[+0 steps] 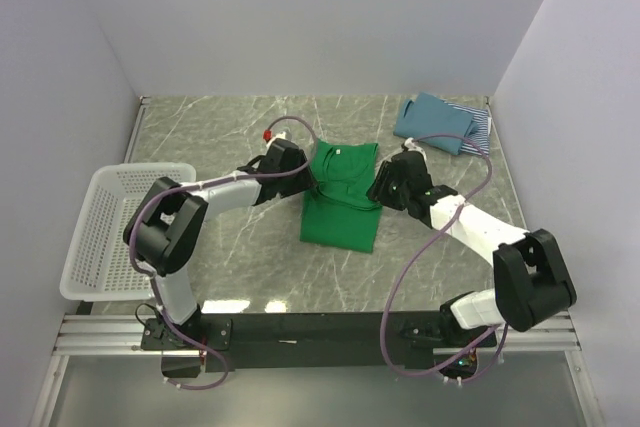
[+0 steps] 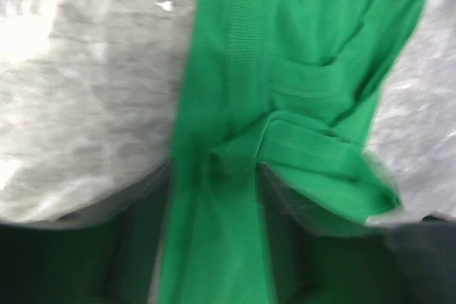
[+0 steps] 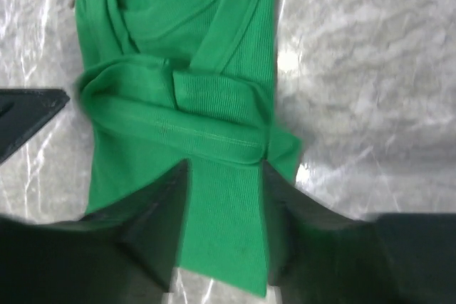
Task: Fold and stack the tank tops
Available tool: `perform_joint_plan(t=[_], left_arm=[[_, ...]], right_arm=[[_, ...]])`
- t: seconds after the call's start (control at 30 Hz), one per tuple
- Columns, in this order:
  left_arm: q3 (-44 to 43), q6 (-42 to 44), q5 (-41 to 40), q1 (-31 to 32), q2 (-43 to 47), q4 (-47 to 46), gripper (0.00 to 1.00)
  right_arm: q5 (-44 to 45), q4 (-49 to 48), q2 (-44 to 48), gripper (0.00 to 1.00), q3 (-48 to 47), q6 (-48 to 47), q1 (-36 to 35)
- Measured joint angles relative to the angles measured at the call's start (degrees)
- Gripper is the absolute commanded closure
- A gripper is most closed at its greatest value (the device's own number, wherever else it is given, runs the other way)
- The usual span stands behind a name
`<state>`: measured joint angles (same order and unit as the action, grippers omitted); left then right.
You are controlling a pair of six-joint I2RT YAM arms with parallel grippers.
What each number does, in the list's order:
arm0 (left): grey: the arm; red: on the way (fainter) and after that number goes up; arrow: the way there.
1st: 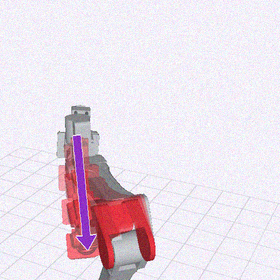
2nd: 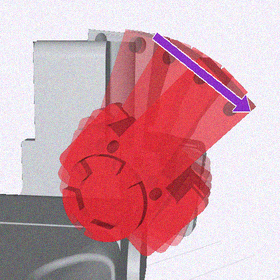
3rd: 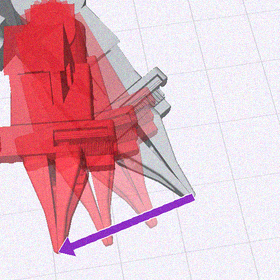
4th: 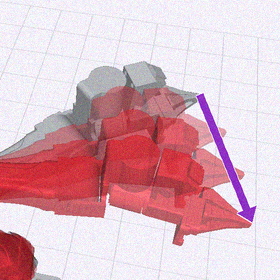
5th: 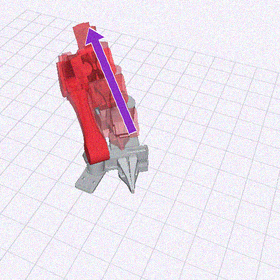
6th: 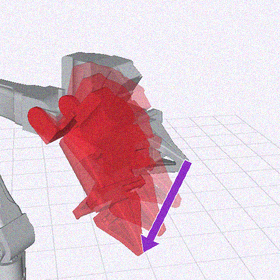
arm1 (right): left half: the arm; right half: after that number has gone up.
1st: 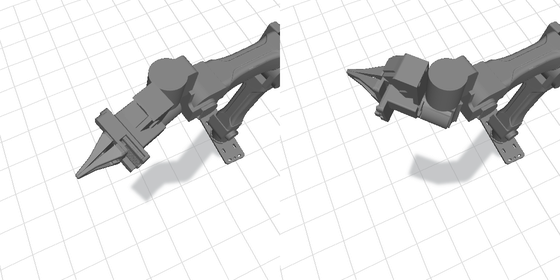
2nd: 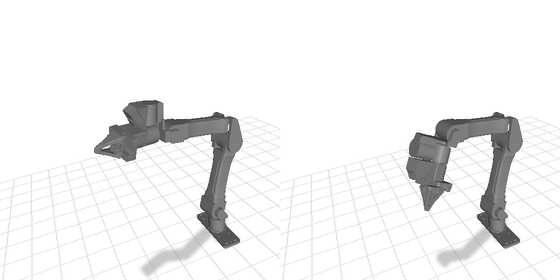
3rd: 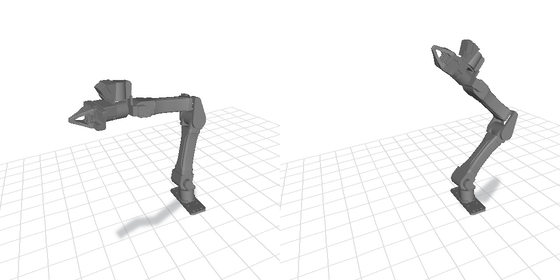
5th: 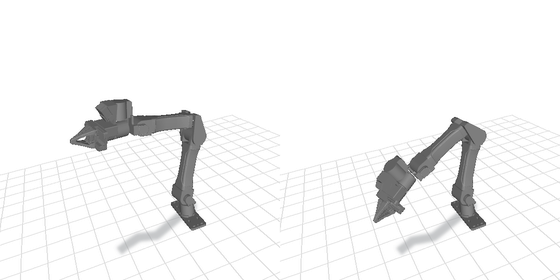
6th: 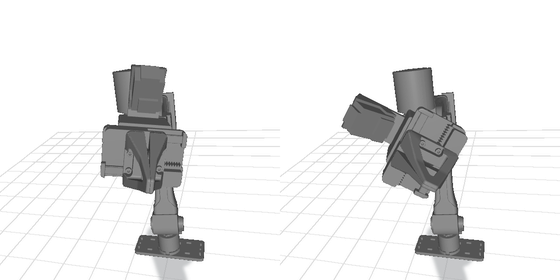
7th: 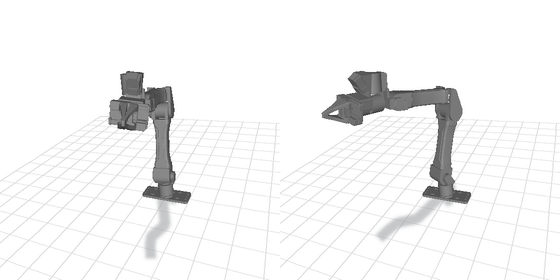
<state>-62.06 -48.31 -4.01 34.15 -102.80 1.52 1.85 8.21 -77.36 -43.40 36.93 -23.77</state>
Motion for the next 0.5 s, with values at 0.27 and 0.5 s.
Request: perform_joint_plan(t=[0.27,0.5], left_arm=[[1.7,0.4,0.5,-1.6,5.4,0.0,0.42],[5.2,-0.9,1.0,-1.2,12.2,0.0,0.62]], right_arm=[[-0.7,-0.2,-2.3,0.43,-3.6,-3.2,2.4],[2.4,0.9,-2.1,0.44,-3.8,-3.4,2.4]])
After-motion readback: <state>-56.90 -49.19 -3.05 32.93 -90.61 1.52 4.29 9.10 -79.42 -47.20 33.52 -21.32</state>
